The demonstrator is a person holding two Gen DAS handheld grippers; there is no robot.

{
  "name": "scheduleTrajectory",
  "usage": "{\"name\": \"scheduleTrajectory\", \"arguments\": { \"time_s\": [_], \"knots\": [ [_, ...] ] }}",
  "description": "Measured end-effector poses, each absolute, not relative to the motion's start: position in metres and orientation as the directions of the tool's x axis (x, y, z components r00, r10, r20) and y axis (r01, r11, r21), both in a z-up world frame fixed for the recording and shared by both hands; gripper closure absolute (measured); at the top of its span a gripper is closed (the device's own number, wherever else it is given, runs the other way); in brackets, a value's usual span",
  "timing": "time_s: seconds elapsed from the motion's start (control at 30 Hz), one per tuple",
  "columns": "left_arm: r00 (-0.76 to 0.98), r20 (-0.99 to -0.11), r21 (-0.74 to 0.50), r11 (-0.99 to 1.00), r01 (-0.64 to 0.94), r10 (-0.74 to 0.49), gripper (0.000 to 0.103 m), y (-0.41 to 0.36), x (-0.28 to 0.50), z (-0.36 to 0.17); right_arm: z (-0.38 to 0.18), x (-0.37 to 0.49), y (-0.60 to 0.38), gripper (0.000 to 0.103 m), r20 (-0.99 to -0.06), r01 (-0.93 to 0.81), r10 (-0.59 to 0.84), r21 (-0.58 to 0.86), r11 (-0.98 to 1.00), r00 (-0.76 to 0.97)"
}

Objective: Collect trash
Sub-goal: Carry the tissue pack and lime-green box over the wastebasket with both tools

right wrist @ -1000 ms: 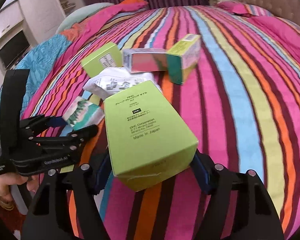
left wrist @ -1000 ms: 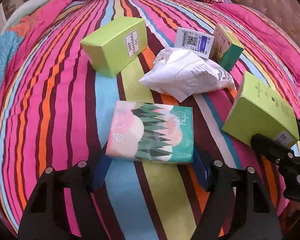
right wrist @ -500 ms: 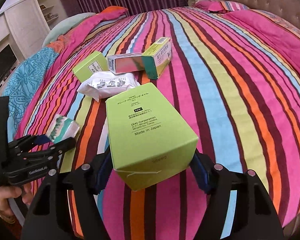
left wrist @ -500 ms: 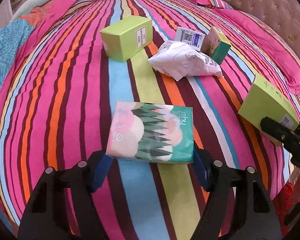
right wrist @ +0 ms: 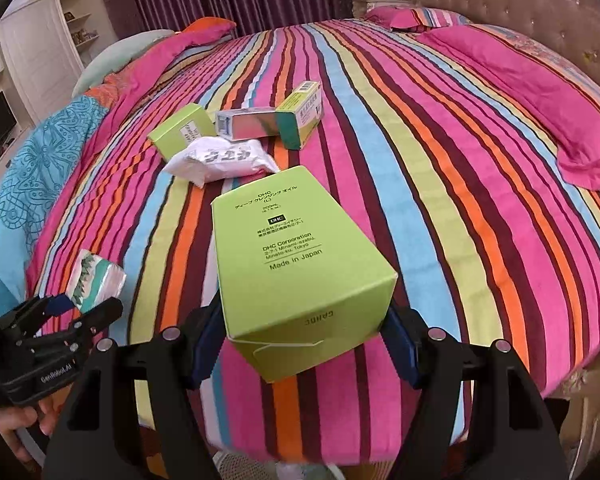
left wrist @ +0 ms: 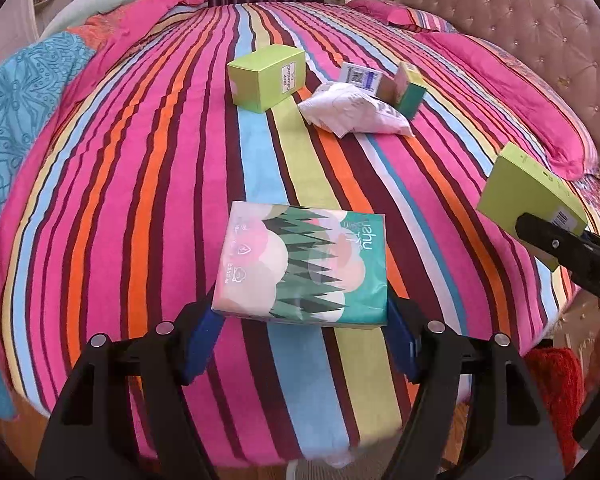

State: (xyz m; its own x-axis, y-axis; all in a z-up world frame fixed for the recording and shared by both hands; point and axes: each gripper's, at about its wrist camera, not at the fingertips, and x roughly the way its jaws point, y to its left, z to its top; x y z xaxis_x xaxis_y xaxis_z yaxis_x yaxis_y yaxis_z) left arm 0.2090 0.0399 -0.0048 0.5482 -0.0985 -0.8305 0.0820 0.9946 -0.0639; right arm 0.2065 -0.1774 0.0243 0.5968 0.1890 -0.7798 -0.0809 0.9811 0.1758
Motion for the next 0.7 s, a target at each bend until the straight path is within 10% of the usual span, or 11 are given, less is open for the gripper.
{"name": "scheduleTrajectory", "arguments": {
  "time_s": [0.7],
  "knots": [
    [0.499,-0.857,-0.081,0.989,0.12,-0.131,0.033,0.023,0.075,-0.025,0.023,0.097,-0.161,0.037,-0.807,-0.068,0.193,0.187,0.98,0.559]
  ]
}}
